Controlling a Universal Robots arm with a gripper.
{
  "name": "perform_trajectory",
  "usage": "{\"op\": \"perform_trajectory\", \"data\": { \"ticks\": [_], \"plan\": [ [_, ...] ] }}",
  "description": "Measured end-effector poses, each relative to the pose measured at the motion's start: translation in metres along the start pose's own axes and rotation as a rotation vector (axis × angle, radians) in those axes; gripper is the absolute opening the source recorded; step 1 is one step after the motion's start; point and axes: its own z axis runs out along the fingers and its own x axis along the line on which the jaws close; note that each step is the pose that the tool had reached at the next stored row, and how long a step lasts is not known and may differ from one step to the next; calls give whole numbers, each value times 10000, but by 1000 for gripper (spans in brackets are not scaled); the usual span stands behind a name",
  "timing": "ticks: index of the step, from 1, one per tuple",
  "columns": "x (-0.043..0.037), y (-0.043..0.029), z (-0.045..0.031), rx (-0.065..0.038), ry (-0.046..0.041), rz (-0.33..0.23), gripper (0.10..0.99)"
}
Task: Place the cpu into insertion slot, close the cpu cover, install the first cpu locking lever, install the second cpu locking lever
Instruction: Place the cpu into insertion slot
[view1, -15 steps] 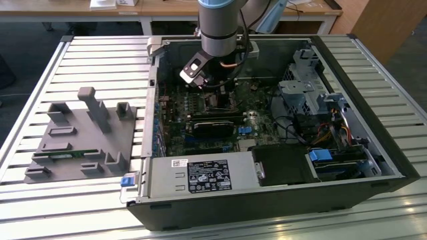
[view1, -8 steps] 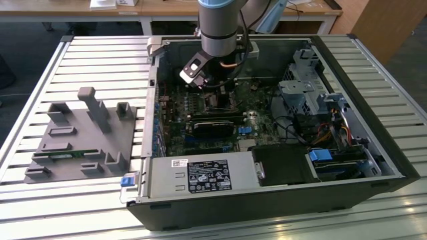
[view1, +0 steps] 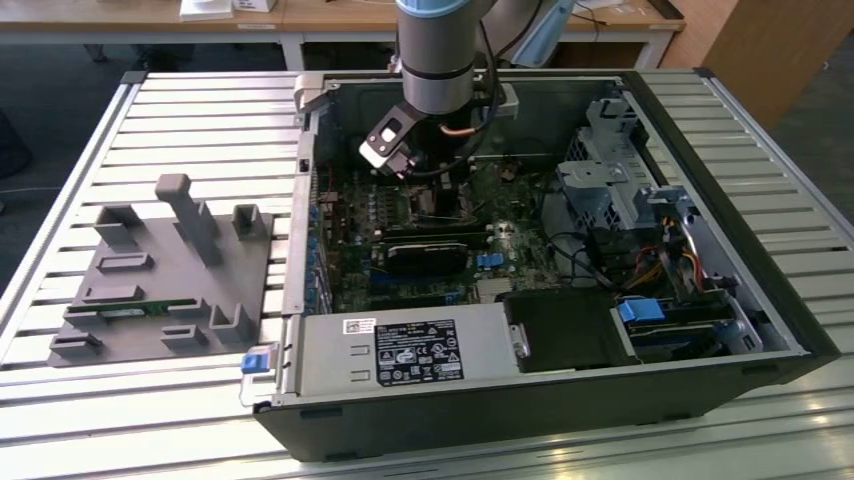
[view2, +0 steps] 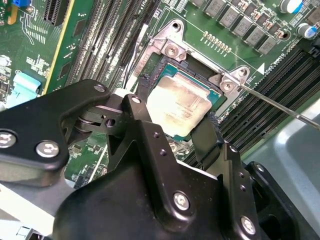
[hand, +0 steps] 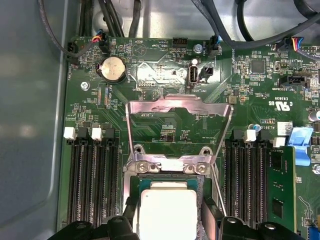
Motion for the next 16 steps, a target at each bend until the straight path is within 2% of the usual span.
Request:
{"op": "perform_trajectory", "data": {
  "ticks": [7, 10, 16],
  "plan": [
    [-1, 0, 0, 1, 1, 4, 612],
    [-1, 1, 3, 1, -64, -1, 612],
    [-1, 1, 3, 0, -64, 1, 612]
  ]
}}
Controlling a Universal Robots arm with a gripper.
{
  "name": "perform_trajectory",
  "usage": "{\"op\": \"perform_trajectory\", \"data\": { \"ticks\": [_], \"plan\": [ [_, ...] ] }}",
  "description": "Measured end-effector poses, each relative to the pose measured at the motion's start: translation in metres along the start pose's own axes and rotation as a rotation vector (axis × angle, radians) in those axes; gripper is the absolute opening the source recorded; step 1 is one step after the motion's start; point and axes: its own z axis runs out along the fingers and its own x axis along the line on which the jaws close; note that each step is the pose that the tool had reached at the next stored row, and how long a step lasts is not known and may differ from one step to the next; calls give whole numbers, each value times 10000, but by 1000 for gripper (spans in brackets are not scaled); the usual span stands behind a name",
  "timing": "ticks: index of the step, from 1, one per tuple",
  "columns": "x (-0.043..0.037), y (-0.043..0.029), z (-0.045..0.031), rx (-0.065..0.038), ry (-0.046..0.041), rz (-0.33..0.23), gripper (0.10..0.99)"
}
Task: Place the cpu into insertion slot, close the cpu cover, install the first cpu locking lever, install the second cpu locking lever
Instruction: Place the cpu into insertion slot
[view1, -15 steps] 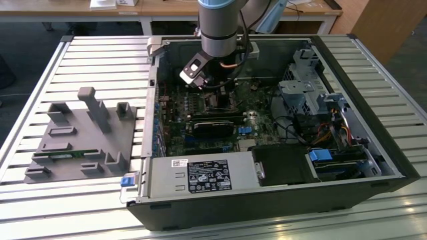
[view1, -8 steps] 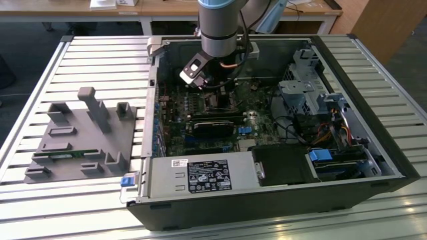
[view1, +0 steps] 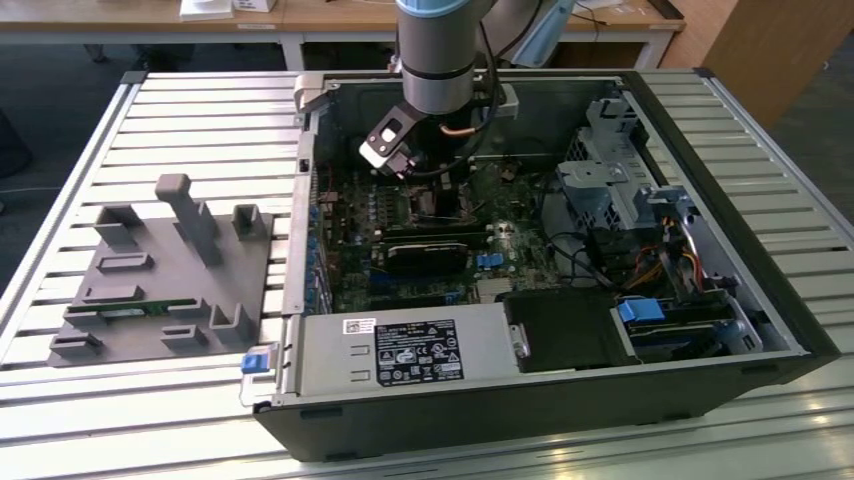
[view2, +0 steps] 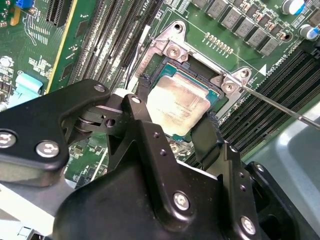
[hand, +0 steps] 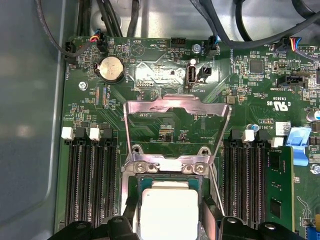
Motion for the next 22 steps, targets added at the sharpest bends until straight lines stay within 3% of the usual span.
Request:
{"op": "perform_trajectory", "data": {
  "ticks": [12, 14, 15, 17, 20, 22],
  "plan": [
    [0, 9, -111, 1, 10, 1, 596],
    [-1, 10, -123, 1, 11, 1, 475],
    [0, 11, -127, 1, 11, 1, 475],
    [0, 11, -132, 2, 12, 0, 357],
    [0, 12, -141, 3, 11, 0, 302],
    [0, 12, -147, 4, 11, 0, 184]
  ]
}}
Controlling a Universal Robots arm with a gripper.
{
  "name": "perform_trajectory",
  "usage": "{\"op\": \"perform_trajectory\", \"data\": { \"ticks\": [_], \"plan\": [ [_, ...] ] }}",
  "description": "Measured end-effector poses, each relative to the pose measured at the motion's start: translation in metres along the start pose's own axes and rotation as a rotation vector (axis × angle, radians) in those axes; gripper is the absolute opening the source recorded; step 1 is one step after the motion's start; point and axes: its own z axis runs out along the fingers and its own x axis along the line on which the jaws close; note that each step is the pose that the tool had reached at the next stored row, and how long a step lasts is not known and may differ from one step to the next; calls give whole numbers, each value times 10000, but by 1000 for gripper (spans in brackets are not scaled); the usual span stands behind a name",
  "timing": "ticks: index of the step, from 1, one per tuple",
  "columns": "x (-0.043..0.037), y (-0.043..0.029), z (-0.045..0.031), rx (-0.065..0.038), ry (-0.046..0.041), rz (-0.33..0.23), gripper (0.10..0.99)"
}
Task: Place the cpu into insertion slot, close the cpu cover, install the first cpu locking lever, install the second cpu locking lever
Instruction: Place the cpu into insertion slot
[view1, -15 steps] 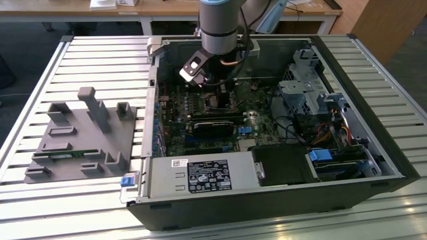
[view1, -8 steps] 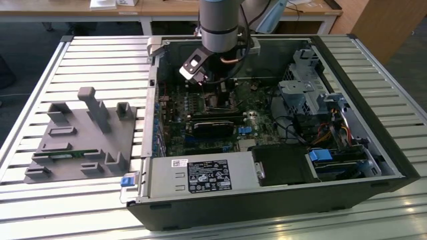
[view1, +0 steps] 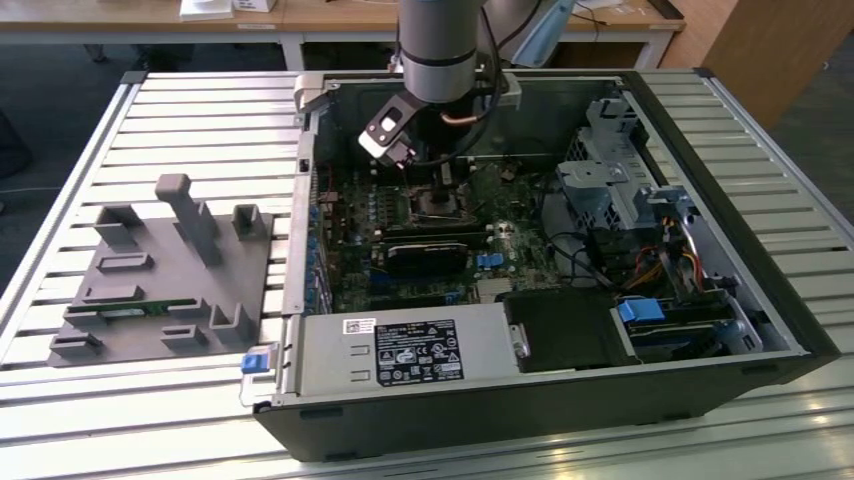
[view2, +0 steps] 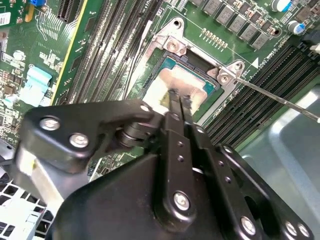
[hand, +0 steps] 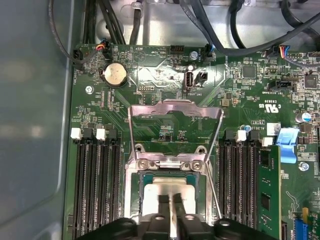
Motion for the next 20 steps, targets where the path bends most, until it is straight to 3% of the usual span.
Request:
{"op": "perform_trajectory", "data": {
  "ticks": [3, 20],
  "plan": [
    [0, 1, -7, -1, 1, 0, 106],
    [0, 5, -56, 0, 0, 0, 106]
  ]
}}
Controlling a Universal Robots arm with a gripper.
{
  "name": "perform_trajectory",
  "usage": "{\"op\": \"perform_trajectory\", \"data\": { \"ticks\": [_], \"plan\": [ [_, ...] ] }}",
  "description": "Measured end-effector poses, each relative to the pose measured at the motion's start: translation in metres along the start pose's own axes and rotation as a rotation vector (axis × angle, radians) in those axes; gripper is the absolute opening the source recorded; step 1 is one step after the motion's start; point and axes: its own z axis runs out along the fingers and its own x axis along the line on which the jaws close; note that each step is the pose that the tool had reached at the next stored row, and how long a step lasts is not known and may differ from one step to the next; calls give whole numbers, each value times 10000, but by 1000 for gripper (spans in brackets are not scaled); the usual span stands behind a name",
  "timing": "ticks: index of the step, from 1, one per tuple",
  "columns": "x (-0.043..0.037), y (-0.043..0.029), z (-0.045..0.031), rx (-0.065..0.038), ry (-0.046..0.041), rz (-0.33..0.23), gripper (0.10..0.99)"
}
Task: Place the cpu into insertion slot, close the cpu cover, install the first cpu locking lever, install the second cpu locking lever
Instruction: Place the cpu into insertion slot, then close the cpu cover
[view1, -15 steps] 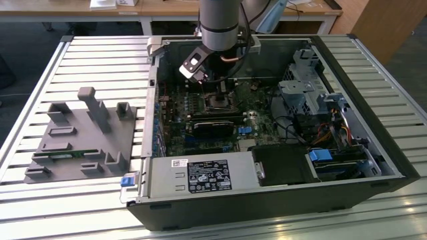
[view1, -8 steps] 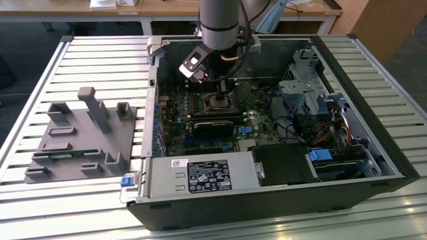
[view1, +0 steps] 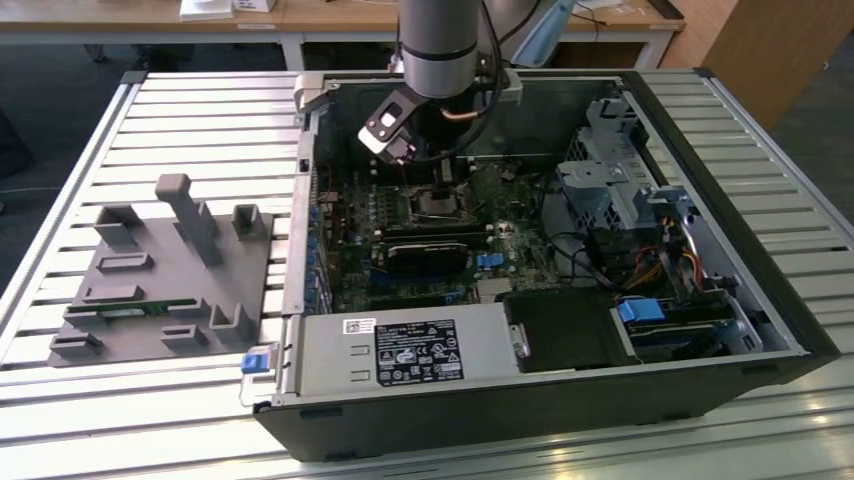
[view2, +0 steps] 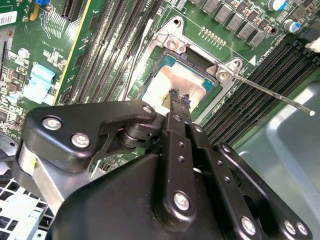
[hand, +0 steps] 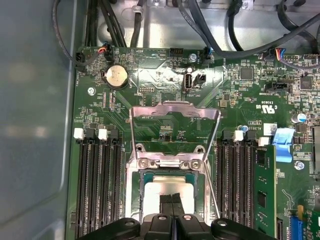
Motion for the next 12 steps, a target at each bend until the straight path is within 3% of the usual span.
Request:
{"op": "perform_trajectory", "data": {
  "ticks": [12],
  "plan": [
    [0, 2, -25, 0, 1, 0, 106]
  ]
}}
